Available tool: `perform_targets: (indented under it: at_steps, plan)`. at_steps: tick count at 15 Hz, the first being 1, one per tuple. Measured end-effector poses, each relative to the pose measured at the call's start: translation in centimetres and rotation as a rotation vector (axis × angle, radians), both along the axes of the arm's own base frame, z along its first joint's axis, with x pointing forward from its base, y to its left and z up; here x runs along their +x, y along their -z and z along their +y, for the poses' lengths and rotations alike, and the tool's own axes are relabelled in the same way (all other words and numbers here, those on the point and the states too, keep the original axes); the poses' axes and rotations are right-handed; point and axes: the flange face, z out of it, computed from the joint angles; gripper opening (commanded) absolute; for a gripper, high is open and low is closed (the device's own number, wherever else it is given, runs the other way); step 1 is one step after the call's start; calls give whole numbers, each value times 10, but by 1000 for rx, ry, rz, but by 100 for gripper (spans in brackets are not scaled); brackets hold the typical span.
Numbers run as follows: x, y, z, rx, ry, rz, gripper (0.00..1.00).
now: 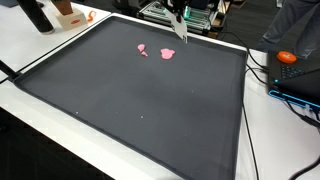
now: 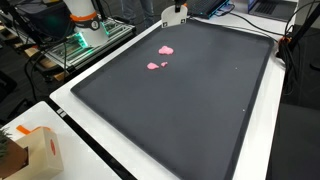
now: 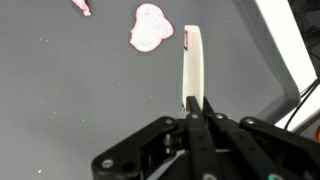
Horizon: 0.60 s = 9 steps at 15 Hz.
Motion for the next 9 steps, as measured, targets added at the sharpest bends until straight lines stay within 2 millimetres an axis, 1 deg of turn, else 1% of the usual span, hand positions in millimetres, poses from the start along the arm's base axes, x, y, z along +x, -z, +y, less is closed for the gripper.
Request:
perform_targets:
  at_steps: [3, 5, 9]
  plan:
    - [-3, 27, -4, 1, -21, 8, 1]
    - [-6, 41, -7, 0, -35, 1, 1]
    - [-14, 62, -15, 1, -62, -19, 1]
